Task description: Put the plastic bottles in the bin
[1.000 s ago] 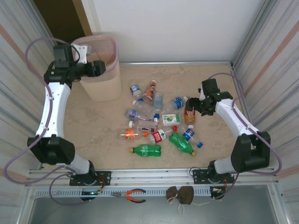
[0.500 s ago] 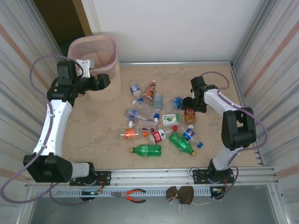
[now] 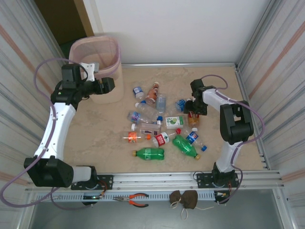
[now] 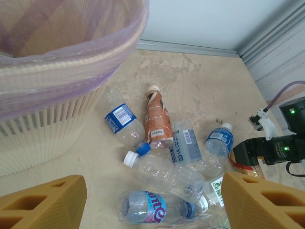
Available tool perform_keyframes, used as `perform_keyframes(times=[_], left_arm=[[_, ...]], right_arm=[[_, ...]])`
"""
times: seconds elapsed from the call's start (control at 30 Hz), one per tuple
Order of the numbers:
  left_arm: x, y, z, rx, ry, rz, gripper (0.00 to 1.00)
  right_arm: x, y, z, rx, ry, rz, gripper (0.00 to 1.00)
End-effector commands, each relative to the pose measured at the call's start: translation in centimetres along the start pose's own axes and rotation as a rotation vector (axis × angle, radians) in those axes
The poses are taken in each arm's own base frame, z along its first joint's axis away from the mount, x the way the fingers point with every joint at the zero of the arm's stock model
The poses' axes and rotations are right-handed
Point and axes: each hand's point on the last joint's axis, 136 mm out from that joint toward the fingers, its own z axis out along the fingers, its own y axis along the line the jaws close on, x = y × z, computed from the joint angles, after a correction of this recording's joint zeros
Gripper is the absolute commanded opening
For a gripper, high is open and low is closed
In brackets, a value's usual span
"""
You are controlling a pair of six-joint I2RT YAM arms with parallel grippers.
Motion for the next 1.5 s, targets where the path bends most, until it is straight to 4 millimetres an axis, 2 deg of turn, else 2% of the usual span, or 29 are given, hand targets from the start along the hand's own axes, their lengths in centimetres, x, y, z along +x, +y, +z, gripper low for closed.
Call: perform_keyframes(times=[0.0, 0.33, 0.5, 0.6, 0.73, 1.0, 1.2, 1.37, 1.47], left_arm=[[-0.3, -1.1, -0.8, 0.030, -0.030, 0.017, 0.75], [-0.4, -1.7, -0.8, 0.043, -0.037, 0.022, 0.74], [-0.7, -3.0, -0.9, 0.083, -0.052, 0.049, 0.74], [-1.0, -4.3, -1.0, 0.121, -0.070, 0.072, 0.74], [-1.4, -6.1, -1.0, 0.175, -0.093, 0.096, 0.73], [-2.4, -9.1, -0.6, 0.300, -0.120, 0.078, 0.76], [-2.5, -14.4, -1.6, 0.547, -0.196, 0.176, 0.80], [-2.2, -18.8, -2.0, 0.713, -0.203, 0.273, 0.81], [-1.7, -21.6, -2.7, 0.810, -0.206, 0.353, 0.82]], right_arm=[[-0.5, -0.2, 0.1, 0.028, -0.003, -0.021, 0.72], [-1.0, -1.3, -1.5, 0.047, -0.043, -0.011, 0.62], [-1.5, -2.5, -3.8, 0.056, -0.096, 0.007, 0.61], [-2.0, -3.1, -5.9, 0.045, -0.149, 0.022, 0.61], [-2.6, -2.6, -9.6, -0.028, -0.248, 0.031, 0.61], [-3.3, 1.0, -18.1, -0.293, -0.480, 0.013, 0.60], [-2.5, 5.6, -25.3, -0.549, -0.671, -0.101, 0.58], [-0.2, 9.3, -31.7, -0.767, -0.830, -0.278, 0.56], [1.4, 10.6, -35.1, -0.883, -0.910, -0.367, 0.55]])
